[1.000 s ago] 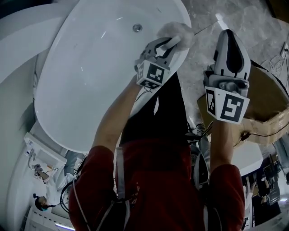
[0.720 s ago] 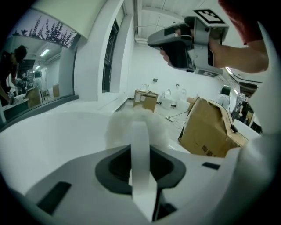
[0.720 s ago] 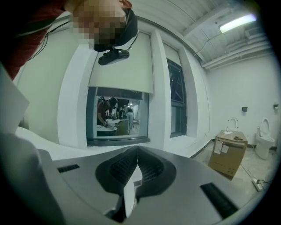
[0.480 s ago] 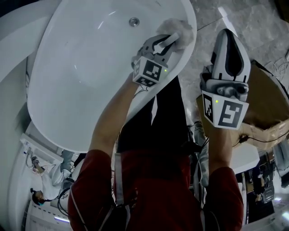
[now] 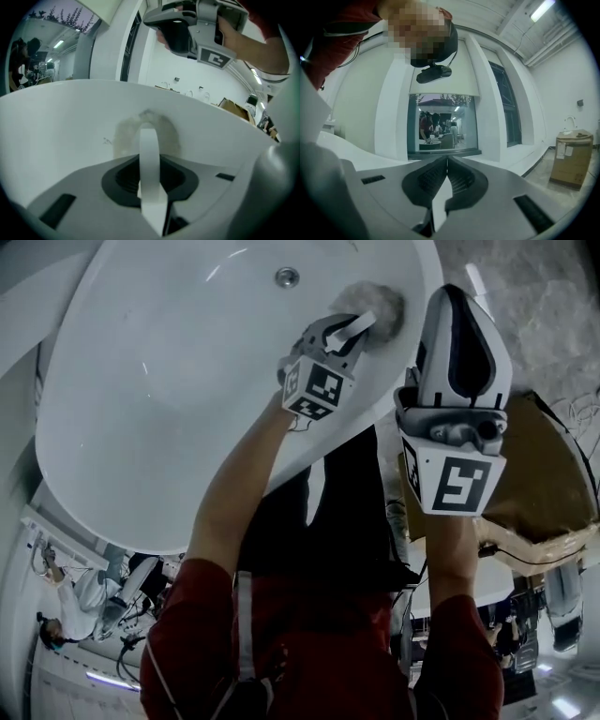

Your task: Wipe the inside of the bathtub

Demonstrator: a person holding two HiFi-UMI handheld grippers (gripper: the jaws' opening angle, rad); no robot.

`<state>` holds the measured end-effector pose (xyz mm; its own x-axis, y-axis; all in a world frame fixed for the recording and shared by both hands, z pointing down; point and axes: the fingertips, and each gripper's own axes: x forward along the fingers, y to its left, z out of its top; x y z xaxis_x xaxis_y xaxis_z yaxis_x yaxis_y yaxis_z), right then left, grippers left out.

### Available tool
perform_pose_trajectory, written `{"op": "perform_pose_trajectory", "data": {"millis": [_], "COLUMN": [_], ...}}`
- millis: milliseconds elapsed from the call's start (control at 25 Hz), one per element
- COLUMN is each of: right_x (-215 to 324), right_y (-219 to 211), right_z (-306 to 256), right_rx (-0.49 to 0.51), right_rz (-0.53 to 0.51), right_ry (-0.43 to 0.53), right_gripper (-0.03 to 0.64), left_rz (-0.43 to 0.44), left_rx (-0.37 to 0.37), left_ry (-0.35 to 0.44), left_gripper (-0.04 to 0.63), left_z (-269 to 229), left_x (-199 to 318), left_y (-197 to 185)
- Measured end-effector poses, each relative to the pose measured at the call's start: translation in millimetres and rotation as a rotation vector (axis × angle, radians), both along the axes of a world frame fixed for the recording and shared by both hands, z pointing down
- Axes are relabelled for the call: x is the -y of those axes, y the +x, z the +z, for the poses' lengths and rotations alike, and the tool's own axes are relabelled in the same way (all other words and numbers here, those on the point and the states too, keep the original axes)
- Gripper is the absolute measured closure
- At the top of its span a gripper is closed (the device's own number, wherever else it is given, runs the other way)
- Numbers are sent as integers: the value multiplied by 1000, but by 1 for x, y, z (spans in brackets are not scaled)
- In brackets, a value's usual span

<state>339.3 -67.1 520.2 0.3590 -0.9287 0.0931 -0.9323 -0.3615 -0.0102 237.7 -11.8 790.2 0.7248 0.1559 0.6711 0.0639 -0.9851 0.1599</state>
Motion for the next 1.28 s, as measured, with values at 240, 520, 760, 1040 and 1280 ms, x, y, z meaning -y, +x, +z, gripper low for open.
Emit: {"op": "perform_pose_trajectory", "data": {"millis": [240, 520, 760, 1040, 1280], "right_x": [26, 59, 67, 71, 68], "right_y": [-11, -12, -14, -15, -14], "right_z": [32, 70, 77, 75, 78], "right_rx": [10, 38, 37, 62, 60], "right_rz": [-62, -102, -131, -127, -123], "right_ry": [8, 14, 26, 45, 35], "right_gripper": [604, 604, 604, 604, 604], "left_rz": [-58, -118, -154, -150, -141], "left_rx": [88, 214, 299, 416, 429], "left_ry": [-23, -36, -35, 4, 11], "left_gripper": [503, 503, 503, 503, 502], "left_z": [60, 148, 198, 241, 241], "left_x": [9, 26, 35, 49, 49], "left_y": [-14, -36, -51, -66, -60]}}
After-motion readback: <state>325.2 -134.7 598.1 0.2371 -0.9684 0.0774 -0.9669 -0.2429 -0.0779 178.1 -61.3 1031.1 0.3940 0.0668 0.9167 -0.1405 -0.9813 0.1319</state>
